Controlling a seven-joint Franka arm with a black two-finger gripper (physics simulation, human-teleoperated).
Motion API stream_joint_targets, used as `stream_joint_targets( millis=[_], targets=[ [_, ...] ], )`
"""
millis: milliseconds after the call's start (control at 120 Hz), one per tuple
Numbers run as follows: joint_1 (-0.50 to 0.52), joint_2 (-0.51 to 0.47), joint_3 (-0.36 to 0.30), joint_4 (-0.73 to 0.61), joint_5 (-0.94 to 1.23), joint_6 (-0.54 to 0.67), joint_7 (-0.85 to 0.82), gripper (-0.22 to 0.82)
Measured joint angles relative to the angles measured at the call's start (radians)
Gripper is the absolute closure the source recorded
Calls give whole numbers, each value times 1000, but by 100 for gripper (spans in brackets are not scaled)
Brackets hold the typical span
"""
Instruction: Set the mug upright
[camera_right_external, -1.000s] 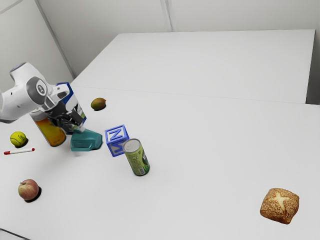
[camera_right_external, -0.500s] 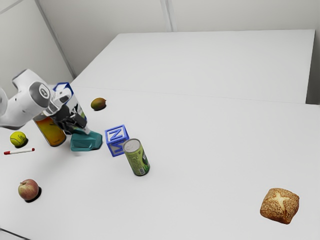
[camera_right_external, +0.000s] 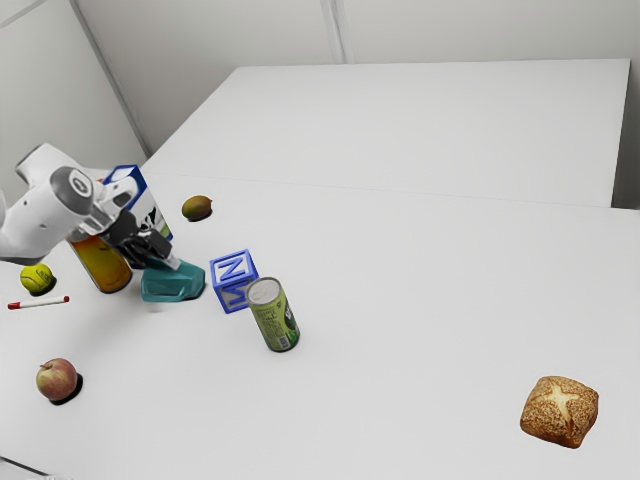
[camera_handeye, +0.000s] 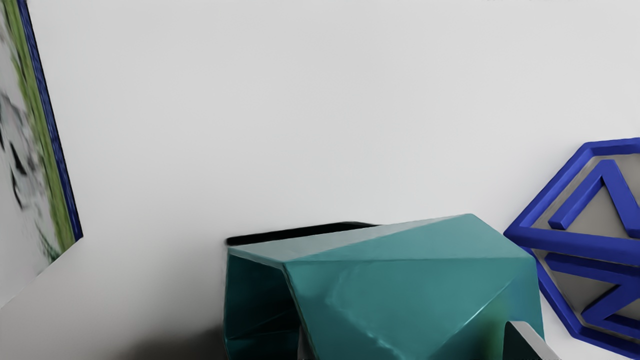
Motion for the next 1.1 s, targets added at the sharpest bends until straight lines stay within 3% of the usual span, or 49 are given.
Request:
stream_joint_targets(
  millis=[150,392,592,842,1100],
  targets=[
    [78,-6,-90,4,-2,-12,18,37],
    [86,-7,-112,9,0,-25,37,61],
    [87,-43,-126,13,-2,-42,47,73],
    [82,-71,-139,16,1,-71,56,76],
    [7,-91,-146,32,119,-71,30,78]
  ],
)
